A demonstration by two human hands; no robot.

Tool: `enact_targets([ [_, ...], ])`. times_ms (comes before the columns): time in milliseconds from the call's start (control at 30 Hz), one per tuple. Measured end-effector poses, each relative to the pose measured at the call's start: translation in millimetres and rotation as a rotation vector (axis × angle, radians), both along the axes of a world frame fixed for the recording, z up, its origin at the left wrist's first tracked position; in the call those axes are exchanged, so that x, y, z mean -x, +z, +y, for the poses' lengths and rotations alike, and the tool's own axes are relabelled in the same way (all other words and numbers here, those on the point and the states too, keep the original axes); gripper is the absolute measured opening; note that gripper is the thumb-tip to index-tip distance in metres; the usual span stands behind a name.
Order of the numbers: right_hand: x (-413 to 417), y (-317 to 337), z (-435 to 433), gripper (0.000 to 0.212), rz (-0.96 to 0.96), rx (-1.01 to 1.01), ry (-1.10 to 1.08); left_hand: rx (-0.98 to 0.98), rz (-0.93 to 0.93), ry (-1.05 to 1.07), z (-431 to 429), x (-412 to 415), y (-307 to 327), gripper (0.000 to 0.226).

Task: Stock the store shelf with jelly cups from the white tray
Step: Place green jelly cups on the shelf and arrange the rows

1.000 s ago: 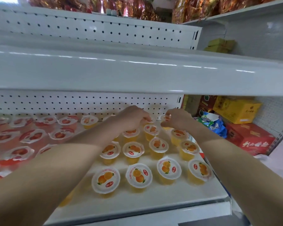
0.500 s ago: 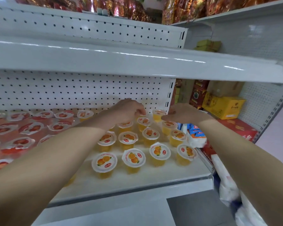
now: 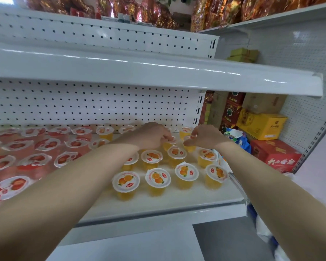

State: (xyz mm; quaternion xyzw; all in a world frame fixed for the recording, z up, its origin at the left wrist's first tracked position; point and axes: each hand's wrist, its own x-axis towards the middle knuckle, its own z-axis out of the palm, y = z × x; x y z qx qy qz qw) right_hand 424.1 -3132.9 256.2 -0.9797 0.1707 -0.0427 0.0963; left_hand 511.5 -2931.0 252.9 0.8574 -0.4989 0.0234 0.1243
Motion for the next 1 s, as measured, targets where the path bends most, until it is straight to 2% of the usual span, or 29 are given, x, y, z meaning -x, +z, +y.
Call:
enact_targets([
  [300, 2, -4, 3, 0.06, -0.028, 0.014, -0.032, -0.026, 0.021, 0.023, 8, 9, 0, 0.049],
  [400, 5, -1, 2, 0.074, -0.021, -0.015, -0.027, -0.027, 0.002, 0.027, 10, 14, 2, 0.047],
  [500, 16, 8, -1, 0.066, -0.03, 0.01, -0.038, 0.007, -0.028, 0.028, 14, 21, 7, 0.037],
  [600, 32, 23, 2, 0.057, 0.046, 0.084, -0.026, 0.026, -0.023, 0.012, 15, 32, 13, 0.031],
  [800, 61, 35, 15, 0.069, 0.302, 0.121, 0.081, -0.089, -0.018, 0.001, 10, 45, 11, 0.027],
  [1000, 60, 20, 18, 0.065, 0.226, 0.167, 0.021, -0.11, -0.053, -0.009, 12, 50, 6, 0.026],
])
